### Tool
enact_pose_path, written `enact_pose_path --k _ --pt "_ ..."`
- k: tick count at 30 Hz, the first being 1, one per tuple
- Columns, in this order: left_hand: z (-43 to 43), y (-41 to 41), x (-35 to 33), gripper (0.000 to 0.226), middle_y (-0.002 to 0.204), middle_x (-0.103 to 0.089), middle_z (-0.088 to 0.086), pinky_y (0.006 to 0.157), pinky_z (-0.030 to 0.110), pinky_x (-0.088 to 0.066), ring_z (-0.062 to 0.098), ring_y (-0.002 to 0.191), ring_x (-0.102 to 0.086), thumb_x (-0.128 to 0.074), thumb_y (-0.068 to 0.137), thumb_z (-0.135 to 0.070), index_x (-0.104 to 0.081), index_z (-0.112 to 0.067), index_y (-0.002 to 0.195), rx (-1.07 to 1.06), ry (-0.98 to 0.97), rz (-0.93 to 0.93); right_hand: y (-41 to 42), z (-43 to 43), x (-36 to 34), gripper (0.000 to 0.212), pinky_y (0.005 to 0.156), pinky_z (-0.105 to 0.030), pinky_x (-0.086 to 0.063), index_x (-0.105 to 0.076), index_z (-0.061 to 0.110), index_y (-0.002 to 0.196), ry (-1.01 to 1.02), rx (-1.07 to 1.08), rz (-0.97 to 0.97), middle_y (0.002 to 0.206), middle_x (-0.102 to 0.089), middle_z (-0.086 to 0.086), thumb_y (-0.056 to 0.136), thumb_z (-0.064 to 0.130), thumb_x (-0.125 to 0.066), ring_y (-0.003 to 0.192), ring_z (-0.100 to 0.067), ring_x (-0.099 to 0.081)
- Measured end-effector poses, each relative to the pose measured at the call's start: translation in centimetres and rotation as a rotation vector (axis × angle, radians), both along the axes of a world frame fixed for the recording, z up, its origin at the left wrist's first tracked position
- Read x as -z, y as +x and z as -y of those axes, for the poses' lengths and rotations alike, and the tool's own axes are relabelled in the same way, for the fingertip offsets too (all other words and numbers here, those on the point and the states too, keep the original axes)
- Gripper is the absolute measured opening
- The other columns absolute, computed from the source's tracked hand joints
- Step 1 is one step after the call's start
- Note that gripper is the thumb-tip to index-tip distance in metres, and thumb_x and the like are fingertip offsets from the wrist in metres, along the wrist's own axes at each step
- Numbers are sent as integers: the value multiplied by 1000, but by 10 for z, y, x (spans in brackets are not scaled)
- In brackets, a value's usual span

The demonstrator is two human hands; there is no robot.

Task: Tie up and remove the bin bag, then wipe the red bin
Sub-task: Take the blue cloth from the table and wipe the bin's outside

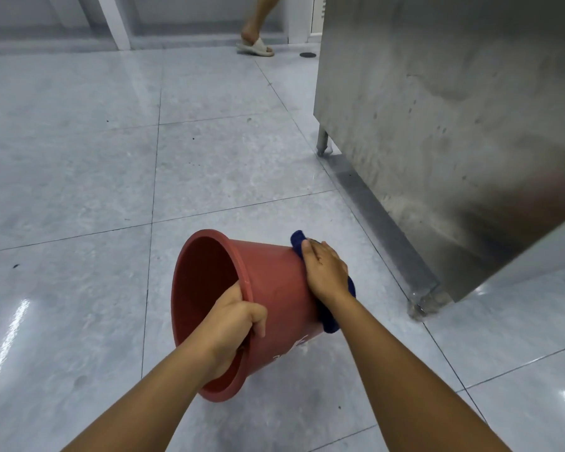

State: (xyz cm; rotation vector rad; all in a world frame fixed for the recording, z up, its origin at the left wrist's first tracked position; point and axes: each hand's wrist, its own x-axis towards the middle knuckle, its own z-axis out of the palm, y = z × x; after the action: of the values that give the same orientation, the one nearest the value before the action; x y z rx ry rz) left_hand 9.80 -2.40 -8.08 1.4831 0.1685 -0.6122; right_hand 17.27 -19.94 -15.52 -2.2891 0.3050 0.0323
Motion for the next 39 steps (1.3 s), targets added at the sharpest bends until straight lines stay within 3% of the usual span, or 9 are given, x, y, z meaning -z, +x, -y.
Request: enact_pose_path --k 4,8,15,18,21,25,27,30,39 --pt "1 -3 1 60 74 -70 6 53 30 -51 31 75 -63 -50 37 1 -70 -27 86 -9 7 0 1 12 6 49 101 -44 -39 -62 30 109 146 117 -57 118 -63 4 93 56 -24 109 -22 -55" --pt "9 -8 -3 56 77 -74 4 56 31 -54 31 78 -68 -54 43 2 -70 -30 86 22 36 19 3 24 19 48 81 -33 -41 -63 20 106 256 240 -89 112 -66 -5 96 50 -26 90 -18 -55" --pt "37 -15 -13 25 110 -66 -6 89 36 -54 14 98 -65 -51 93 -25 -56 -28 117 91 291 271 -25 48 37 56 95 -42 -42 -60 4 118 408 736 -53 123 -61 -20 99 44 -25 112 -38 -56" --pt "43 -11 -14 16 100 -64 -11 84 28 -49 5 91 -60 -47 95 -26 -56 -29 107 93 447 397 -39 69 37 57 91 -43 -46 -57 5 122 636 873 -126 117 -63 -18 96 49 -32 108 -37 -58" --pt "44 -8 -13 15 93 -63 -18 80 26 -48 3 86 -60 -48 94 -25 -57 -28 106 106 508 447 -50 89 29 54 80 -40 -50 -58 4 114 818 955 -152 88 -64 -8 93 51 -39 90 -31 -61" --pt "54 -9 -15 10 86 -67 -3 76 37 -56 15 78 -64 -49 92 -26 -57 -21 95 248 692 566 -61 105 -1 42 57 -33 -51 -56 13 84 952 994 -71 79 -65 -5 88 55 -49 71 -25 -64" --pt "60 -10 -18 6 85 -66 1 74 42 -56 22 76 -65 -48 91 -24 -54 -21 92 361 840 637 -64 112 -19 41 52 -29 -48 -59 13 88 1014 972 -43 83 -68 -5 84 54 -55 67 -24 -64" --pt "69 -11 -19 18 99 -67 4 75 36 -52 28 87 -64 -49 89 -18 -53 -23 106 563 1079 692 -65 116 -41 50 61 -30 -49 -62 9 114 1141 798 -101 110 -71 -10 78 42 -69 71 -25 -65" --pt "80 -6 5 40 115 -64 5 88 40 -51 29 100 -63 -57 87 -12 -48 -22 124 794 1300 681 -62 96 -60 20 68 -38 -57 -63 10 94 1007 576 -72 93 -73 -13 79 17 -73 86 -29 -70"
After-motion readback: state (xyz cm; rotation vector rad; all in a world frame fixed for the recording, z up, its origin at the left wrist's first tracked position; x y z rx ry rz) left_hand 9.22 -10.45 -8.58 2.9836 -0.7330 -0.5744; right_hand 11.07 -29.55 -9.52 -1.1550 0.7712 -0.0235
